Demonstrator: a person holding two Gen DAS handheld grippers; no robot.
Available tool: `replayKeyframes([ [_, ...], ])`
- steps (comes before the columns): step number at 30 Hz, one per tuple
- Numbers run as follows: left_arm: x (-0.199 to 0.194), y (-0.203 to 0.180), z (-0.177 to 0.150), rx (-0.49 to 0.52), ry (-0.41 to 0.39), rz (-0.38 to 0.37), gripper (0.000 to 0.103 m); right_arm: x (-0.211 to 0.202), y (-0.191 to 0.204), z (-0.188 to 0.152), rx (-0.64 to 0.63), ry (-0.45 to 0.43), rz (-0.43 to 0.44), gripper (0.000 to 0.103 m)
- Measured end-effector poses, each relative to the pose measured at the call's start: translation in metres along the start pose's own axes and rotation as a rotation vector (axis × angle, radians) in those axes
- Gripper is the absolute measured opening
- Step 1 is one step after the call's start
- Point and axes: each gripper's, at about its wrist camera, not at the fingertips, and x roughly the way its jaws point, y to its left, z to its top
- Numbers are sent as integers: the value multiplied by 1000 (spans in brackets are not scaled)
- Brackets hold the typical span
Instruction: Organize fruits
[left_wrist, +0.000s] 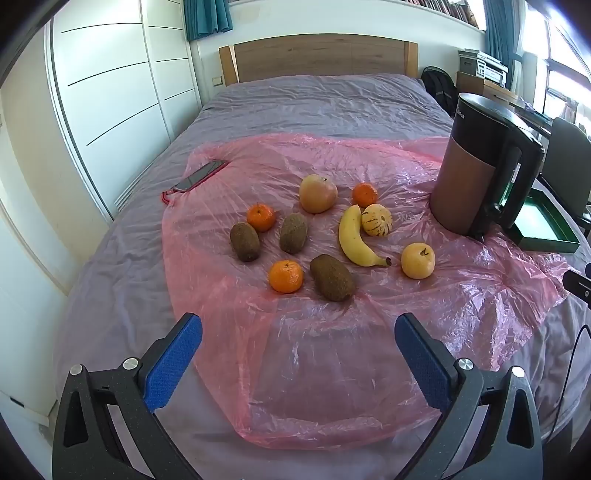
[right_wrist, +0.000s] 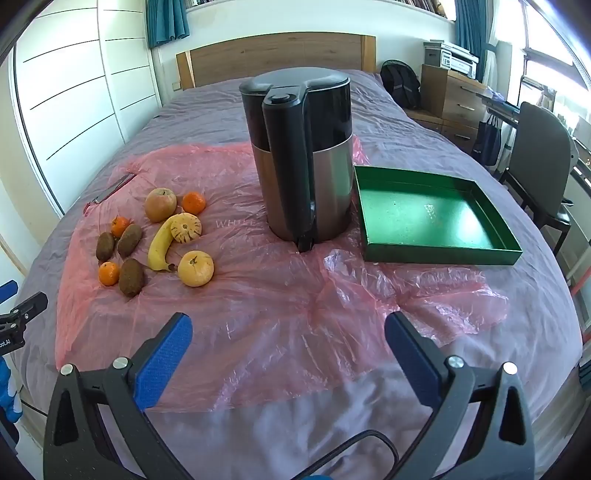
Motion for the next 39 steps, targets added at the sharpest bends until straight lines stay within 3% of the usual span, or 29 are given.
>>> replayKeyframes([
  [39, 4, 1, -5, -24, -22, 6, 102, -1, -5, 1, 4, 0, -3, 103],
])
